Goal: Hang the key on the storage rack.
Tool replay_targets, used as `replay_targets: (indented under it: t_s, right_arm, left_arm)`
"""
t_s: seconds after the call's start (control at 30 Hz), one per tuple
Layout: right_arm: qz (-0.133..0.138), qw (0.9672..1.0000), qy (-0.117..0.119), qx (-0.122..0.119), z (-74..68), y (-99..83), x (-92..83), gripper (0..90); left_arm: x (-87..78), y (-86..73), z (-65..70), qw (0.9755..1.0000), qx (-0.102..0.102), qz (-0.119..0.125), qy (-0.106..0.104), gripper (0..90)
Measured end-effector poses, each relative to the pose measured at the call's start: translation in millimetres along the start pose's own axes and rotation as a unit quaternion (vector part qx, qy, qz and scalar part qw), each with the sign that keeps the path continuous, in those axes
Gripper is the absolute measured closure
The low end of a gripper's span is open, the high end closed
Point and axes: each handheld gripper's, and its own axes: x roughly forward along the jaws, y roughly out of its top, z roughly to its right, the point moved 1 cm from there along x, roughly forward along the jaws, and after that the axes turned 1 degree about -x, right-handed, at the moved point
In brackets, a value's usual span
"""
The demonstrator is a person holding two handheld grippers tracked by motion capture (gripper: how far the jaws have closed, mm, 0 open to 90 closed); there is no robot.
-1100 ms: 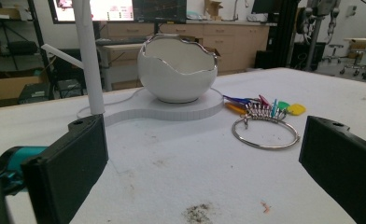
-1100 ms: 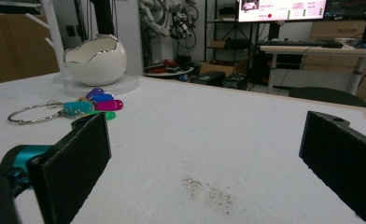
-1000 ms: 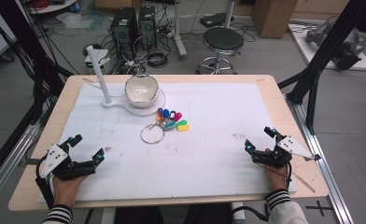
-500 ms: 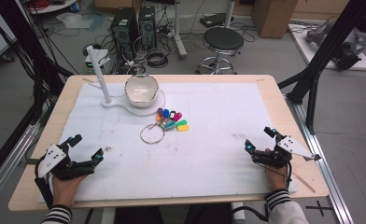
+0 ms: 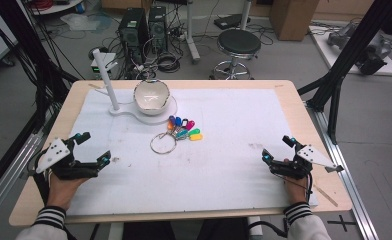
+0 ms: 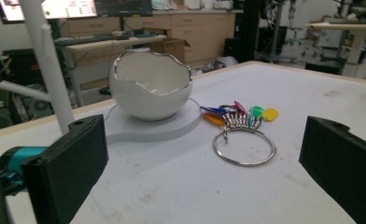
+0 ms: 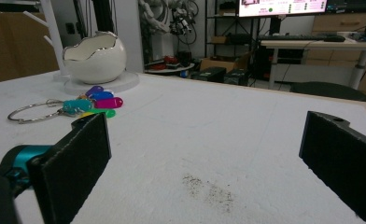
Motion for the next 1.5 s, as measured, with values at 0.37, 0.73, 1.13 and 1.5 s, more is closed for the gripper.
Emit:
replay_targets:
  t_s: [0.37,0.73,1.13,1.5]
  right_arm:
    - [-0.001,1.0,0.002,-0.001,-0.2,0.0,0.1,1.6]
    - [-0.002,1.0,0.001,0.002,-0.3,-0.1,0.1,1.6]
    - [-0.002,1.0,0.0,0.002,-0.5,0.0,0.0,1.6]
    - [-0.002,1.0,0.001,-0.002,-0.4,-0.1,0.1,1.6]
  left_arm:
    - [37.2,64.7,-7.3,0.9937,0.05,-0.068,-0.074,1.7]
    - [87.0,87.1,-0.6,0.9702,0.101,-0.176,-0.133,1.7]
    - [132.4,84.4,19.7,0.9304,0.155,-0.28,-0.179,1.7]
    - [166.4,85.2,48.5,0.89,0.218,-0.339,-0.214,1.7]
